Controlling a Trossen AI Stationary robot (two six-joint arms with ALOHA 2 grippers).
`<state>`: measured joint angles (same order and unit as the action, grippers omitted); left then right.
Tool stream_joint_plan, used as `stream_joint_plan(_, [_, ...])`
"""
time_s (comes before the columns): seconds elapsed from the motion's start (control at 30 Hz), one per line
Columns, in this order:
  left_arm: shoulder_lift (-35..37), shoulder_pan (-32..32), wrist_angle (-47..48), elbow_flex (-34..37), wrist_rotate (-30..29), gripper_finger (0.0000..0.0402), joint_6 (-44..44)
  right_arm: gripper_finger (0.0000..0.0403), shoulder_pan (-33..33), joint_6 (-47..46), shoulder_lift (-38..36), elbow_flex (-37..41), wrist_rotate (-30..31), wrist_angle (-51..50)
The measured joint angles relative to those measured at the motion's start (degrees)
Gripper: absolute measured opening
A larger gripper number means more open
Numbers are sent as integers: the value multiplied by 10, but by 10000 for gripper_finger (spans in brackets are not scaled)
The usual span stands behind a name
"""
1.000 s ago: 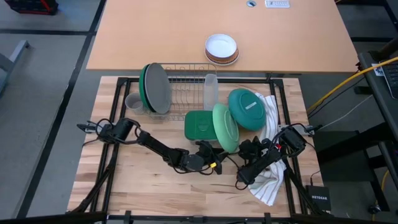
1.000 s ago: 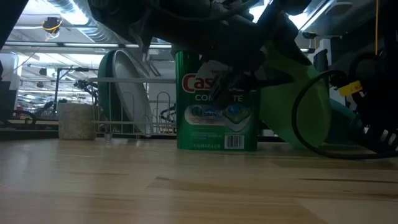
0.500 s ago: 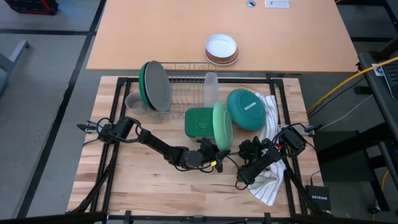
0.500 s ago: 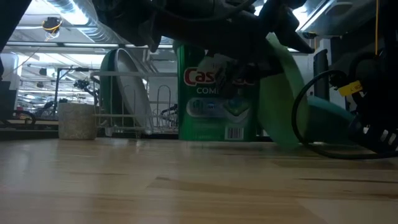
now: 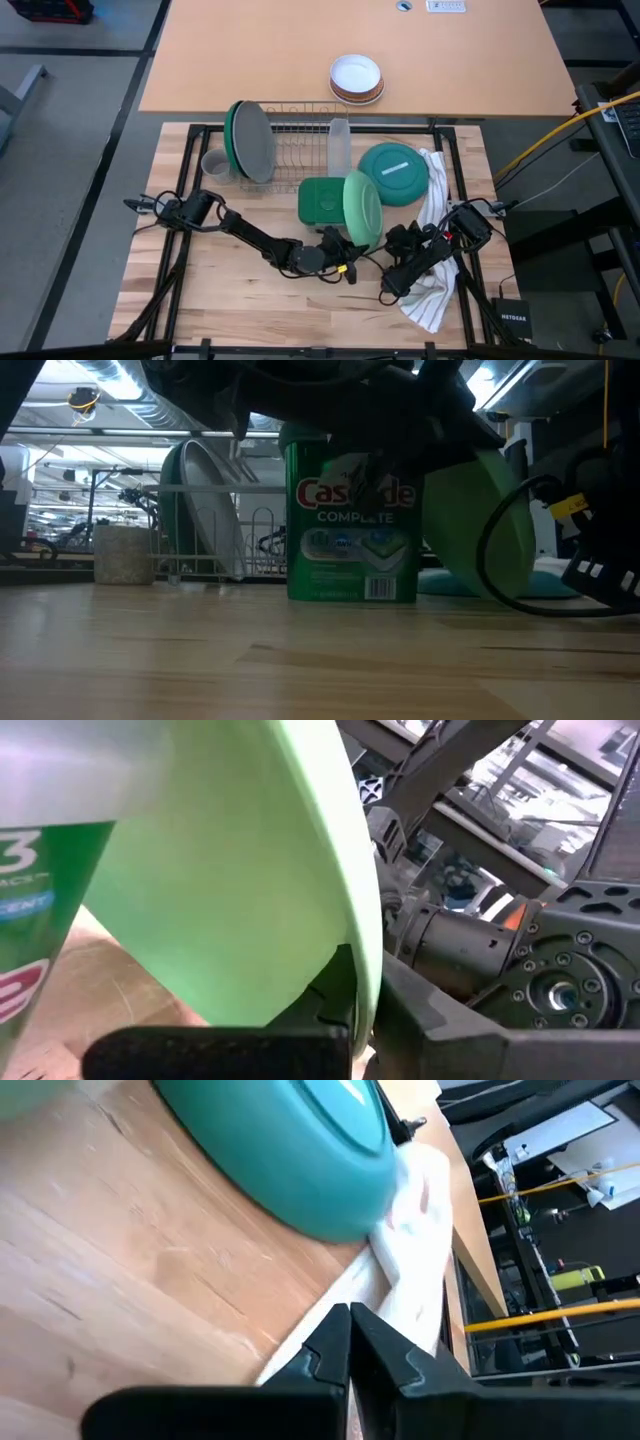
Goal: Sort dishes
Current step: Put the light green plate into the dish rack
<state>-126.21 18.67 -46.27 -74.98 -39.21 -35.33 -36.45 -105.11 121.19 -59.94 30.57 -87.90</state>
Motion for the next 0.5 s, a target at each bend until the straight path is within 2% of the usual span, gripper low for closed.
stream_joint_plan(0.23, [0,15,-14,0,-6,6,7,7,0,3,0,0,-2,-2])
stream_joint_plan(0.5, [3,30,-90,0,0,4,79,7,-44,-23,-28,-13,-2,-20])
